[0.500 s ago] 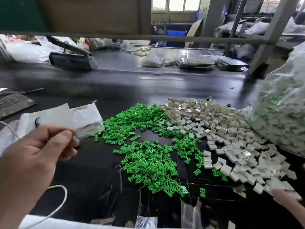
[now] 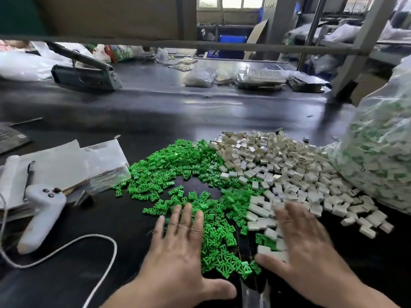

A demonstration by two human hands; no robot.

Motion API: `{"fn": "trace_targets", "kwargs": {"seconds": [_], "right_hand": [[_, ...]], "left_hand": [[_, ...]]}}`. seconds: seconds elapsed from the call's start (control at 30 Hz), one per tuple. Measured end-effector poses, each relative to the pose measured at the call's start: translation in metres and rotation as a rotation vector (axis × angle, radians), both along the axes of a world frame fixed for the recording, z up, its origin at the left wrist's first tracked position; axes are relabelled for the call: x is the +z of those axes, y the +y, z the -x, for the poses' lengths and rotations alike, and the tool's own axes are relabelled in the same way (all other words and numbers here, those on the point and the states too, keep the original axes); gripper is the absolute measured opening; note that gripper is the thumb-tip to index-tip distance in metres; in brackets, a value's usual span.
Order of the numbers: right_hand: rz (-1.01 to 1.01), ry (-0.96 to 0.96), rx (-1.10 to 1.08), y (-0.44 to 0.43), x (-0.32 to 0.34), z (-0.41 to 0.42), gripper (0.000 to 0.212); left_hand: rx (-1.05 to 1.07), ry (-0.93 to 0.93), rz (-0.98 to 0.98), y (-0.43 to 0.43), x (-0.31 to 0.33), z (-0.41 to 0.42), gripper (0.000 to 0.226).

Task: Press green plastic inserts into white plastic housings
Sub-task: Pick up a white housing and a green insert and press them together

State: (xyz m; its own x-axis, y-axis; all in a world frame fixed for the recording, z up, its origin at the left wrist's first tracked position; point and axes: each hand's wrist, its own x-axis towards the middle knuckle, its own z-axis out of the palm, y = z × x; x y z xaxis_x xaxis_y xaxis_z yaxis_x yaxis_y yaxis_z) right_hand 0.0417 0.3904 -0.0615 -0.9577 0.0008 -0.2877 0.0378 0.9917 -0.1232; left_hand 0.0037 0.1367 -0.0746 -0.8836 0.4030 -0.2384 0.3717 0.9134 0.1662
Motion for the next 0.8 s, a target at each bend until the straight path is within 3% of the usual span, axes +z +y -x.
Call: {"fn": "trace_targets", "kwargs": {"seconds": [0.23, 0.37, 0.43, 0.5, 0.67, 0.8], "right_hand": [[0.083, 0.201, 0.025, -0.035, 0.007, 0.060, 0.098], [0.172, 0.223, 0.113, -0.026, 0.005, 0.037, 0.103], [0.107, 0.193, 0.224, -0.027, 0.000, 0.017, 0.107], [-0.080, 0.287, 0.326, -0.029, -0.002, 0.013, 0.104], [-0.127, 0.336, 0.220, -0.022, 0.002, 0.055, 0.100], [-0.061, 0.333, 0.112, -0.011, -0.004, 0.069, 0.103]], "left_hand": [[0.008, 0.249, -0.041, 0.019, 0.006, 0.037, 0.105], [0.114, 0.285, -0.109, -0.001, 0.005, 0.036, 0.111], [0.104, 0.207, -0.115, -0.010, 0.001, 0.025, 0.118], [0.020, 0.169, -0.058, -0.014, -0.004, 0.016, 0.122], [-0.012, 0.278, 0.011, -0.012, 0.003, 0.032, 0.107], [0.166, 0.279, -0.138, -0.022, 0.009, 0.047, 0.106]]}}
